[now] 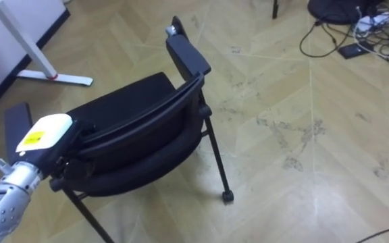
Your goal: Push chair
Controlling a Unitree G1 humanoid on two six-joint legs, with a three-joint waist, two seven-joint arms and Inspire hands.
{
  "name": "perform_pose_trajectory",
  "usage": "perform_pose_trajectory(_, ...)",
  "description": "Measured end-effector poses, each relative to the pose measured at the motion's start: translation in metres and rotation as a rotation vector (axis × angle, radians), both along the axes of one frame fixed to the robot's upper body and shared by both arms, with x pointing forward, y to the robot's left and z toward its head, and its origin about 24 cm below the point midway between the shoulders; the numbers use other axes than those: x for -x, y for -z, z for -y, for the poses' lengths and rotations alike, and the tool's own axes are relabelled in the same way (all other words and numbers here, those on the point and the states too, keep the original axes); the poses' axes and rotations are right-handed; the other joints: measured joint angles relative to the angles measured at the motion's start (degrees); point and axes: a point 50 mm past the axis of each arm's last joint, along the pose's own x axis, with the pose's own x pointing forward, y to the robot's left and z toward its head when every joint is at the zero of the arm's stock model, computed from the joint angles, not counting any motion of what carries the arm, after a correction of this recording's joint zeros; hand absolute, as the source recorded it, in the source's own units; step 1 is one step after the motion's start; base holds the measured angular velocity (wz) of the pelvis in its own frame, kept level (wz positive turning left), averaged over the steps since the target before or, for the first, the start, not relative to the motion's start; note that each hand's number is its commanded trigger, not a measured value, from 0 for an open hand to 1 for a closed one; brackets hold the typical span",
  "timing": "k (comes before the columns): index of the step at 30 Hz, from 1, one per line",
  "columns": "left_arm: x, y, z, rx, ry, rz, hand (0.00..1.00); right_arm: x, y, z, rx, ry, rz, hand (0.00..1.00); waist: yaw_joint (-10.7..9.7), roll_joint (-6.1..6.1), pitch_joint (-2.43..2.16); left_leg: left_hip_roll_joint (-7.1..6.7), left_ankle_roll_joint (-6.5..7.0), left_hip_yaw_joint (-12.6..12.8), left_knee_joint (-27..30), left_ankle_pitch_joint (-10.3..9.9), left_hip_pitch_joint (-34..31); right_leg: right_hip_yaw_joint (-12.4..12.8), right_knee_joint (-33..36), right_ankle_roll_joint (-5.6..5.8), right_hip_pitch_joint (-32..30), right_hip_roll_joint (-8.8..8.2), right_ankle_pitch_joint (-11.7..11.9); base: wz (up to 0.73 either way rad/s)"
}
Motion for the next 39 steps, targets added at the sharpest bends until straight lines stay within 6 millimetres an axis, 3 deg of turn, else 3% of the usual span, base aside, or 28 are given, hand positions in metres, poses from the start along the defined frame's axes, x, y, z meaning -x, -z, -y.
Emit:
perform_pose_trajectory(4, 0.000, -0.001, 0.002, 0.001, 0.013, 0.000, 1.00, -0.016, -0.006, -0.009, 0.028, -0.094, -0.017, 0.00, 1.16, -0.04, 0.04, -0.01, 0.00, 0.06, -0.20, 0.00, 0.12, -0.13, 0.10, -0.01, 0.12, -0.04, 0.02, 0.00)
perform_pose_trajectory(9, -0.002, -0.003, 0.005, -0.006, 0.033, -0.004, 1.00, -0.035, -0.016, -0.033, 0.227, -0.254, -0.114, 0.00, 2.58, -0.59, 0.49, 0.07, -0.02, 0.16, -0.95, -0.01, 1.68, -0.14, 0.03, -0.07, 1.18, 0.06, 0.06, -0.02)
perform_pose_trajectory(13, -0.004, -0.006, 0.008, -0.024, 0.050, 0.014, 1.00, -0.041, -0.023, -0.043, 0.354, -0.286, -0.149, 0.00, 3.12, -1.24, 0.90, 0.08, -0.02, 0.15, -1.02, -0.01, 1.65, -0.29, 0.06, -0.07, 1.08, 0.06, 0.06, 0.00)
perform_pose_trajectory(19, -0.007, -0.008, 0.009, -0.035, 0.065, 0.017, 1.00, -0.058, -0.030, -0.067, 0.508, -0.413, -0.202, 0.00, 4.31, -1.98, 0.78, 0.13, -0.03, 0.41, -1.17, -0.01, 1.85, -0.14, 0.03, -0.09, 1.09, 0.10, 0.07, -0.02)
perform_pose_trajectory(21, -0.007, -0.008, 0.010, -0.037, 0.074, 0.019, 1.00, -0.064, -0.026, -0.082, 0.558, -0.494, -0.243, 0.00, 4.73, -2.25, 0.67, 0.15, -0.03, 0.49, -1.26, 0.00, 2.04, -0.08, 0.01, -0.11, 1.19, 0.12, 0.09, -0.02)
perform_pose_trajectory(27, -0.009, -0.010, 0.014, -0.054, 0.107, 0.033, 1.00, -0.068, -0.016, -0.096, 0.596, -0.599, -0.311, 0.00, 6.38, -2.83, 0.44, 0.22, -0.04, 0.01, -1.64, 0.00, 2.18, -1.09, -0.01, -0.18, 1.27, 0.13, 0.17, 0.01)
perform_pose_trajectory(30, -0.010, -0.011, 0.017, -0.056, 0.127, 0.033, 1.00, -0.070, -0.011, -0.103, 0.619, -0.663, -0.353, 0.00, 6.84, -2.96, 0.48, 0.27, -0.04, -0.44, -1.63, 0.00, 2.13, -2.72, -0.08, -0.21, 1.81, 0.08, 0.24, 0.08)
perform_pose_trajectory(39, -0.011, -0.010, 0.022, -0.060, 0.152, 0.021, 1.00, -0.073, 0.011, -0.129, 0.749, -0.841, -0.518, 0.00, 8.12, -3.38, 0.55, 0.40, -0.06, -0.85, -1.77, -0.01, 3.52, -4.34, -0.21, -0.21, 2.90, 0.08, 0.24, 0.01)
